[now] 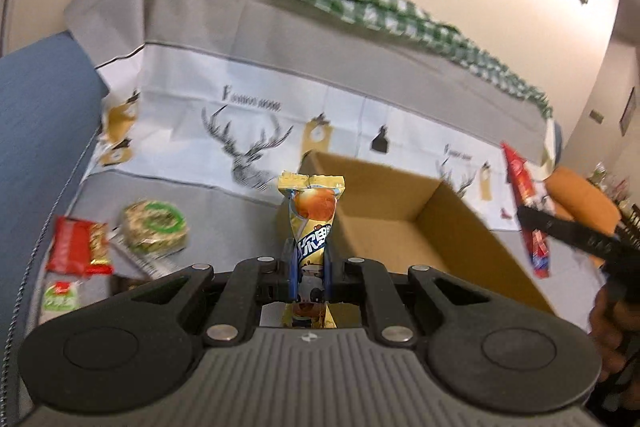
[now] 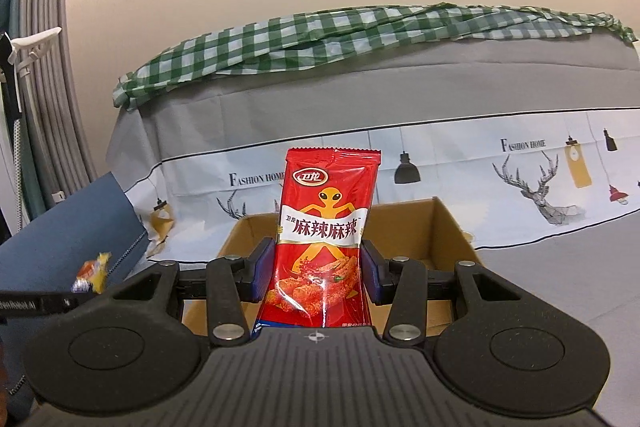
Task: Organize snacks
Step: 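Carry the red pack with right tool while left tool carries the yellow bar over the box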
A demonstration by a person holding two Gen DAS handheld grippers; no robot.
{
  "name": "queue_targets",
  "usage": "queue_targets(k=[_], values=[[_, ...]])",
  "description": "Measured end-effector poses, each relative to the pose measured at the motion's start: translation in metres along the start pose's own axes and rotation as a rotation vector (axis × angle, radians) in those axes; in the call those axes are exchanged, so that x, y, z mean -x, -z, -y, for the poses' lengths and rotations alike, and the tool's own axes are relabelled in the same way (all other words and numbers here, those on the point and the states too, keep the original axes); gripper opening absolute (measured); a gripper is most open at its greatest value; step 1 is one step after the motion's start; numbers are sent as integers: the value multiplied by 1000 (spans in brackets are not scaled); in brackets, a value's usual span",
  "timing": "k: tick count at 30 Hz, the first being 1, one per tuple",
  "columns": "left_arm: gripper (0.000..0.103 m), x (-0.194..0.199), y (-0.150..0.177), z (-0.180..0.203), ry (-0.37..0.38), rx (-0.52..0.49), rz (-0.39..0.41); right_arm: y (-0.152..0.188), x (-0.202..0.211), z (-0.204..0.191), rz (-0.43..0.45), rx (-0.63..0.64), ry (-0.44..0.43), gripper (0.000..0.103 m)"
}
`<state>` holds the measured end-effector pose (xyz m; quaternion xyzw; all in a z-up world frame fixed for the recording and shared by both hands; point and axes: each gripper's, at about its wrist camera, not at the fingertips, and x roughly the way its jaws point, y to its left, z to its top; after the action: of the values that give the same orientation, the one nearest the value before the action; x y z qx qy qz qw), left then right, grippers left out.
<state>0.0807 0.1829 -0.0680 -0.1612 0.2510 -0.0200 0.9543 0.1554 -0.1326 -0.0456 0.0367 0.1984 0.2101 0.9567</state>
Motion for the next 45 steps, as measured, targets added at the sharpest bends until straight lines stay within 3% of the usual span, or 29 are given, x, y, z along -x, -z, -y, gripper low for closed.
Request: queue_targets(k=[8, 14, 25, 45], values=[[13, -11, -9, 35, 36, -77, 50, -1, -4, 7, -22, 26, 32, 47], [13, -28, -23, 53, 79, -57, 81, -2, -1, 11, -20, 42, 47, 47], [13, -51, -15, 78, 83, -121, 50, 1, -3, 13, -42, 97, 74, 47], [13, -69, -5, 105, 136, -109, 23, 5, -8, 14, -66, 118, 100, 47]])
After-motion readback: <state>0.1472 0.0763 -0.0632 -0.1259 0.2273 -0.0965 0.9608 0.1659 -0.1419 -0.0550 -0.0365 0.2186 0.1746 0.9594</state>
